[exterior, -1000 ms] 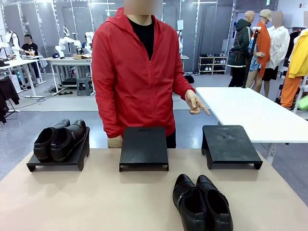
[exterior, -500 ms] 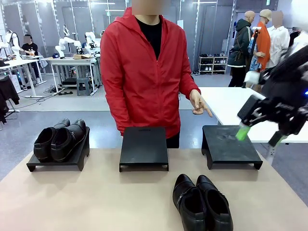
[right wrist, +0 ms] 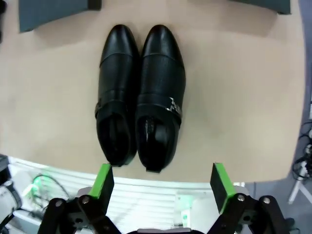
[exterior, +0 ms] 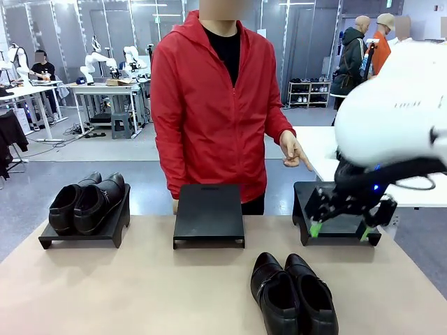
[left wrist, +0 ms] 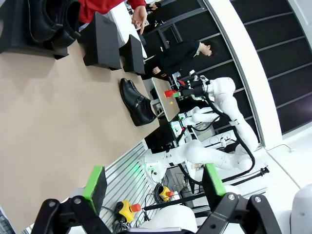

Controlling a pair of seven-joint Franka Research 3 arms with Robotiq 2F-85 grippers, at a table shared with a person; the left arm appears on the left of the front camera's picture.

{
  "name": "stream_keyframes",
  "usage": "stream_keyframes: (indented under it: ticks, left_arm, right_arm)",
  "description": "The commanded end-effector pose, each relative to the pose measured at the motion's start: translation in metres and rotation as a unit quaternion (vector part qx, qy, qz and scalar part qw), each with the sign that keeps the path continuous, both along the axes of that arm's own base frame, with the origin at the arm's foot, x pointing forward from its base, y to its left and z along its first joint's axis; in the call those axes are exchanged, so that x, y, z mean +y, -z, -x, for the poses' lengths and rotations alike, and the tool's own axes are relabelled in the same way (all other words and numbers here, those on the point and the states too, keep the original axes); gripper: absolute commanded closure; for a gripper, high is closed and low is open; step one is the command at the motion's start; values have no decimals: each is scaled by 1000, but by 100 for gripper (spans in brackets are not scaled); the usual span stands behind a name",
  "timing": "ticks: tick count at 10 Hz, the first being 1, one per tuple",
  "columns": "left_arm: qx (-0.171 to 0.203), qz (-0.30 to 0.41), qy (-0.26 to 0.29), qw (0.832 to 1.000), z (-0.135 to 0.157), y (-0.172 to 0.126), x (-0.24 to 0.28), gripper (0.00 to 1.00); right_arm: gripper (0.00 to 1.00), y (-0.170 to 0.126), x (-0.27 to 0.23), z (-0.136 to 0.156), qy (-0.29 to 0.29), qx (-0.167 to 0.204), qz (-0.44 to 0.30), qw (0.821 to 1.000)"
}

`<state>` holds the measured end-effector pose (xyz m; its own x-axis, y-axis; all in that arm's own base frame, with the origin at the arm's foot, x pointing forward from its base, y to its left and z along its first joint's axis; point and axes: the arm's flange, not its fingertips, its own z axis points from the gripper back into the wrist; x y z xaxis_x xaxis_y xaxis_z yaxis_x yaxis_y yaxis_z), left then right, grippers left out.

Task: Place the shoes on the stand as instructed by the person.
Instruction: Pick up another pair of Shoes and place it on the Shoes Stand indicated by the person.

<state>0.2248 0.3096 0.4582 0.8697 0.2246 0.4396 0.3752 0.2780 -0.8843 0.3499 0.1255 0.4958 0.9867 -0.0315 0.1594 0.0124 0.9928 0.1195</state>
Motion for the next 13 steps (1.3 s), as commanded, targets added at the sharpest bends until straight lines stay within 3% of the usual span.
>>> stream_keyframes:
  ticks: [1, 5, 13]
  left_arm:
    - [-13, 1, 5, 1000, 3, -1, -2, 0]
    - [-13, 1, 5, 1000, 3, -1, -2, 0]
    - [-13, 1, 5, 1000, 3, -1, -2, 0]
  right_arm:
    - [0, 40, 20, -1, 15, -12, -8, 1000]
    - [0, 94, 43, 1, 2, -26, 14, 1000]
    - [0, 147, 65, 5, -10, 30, 41, 999]
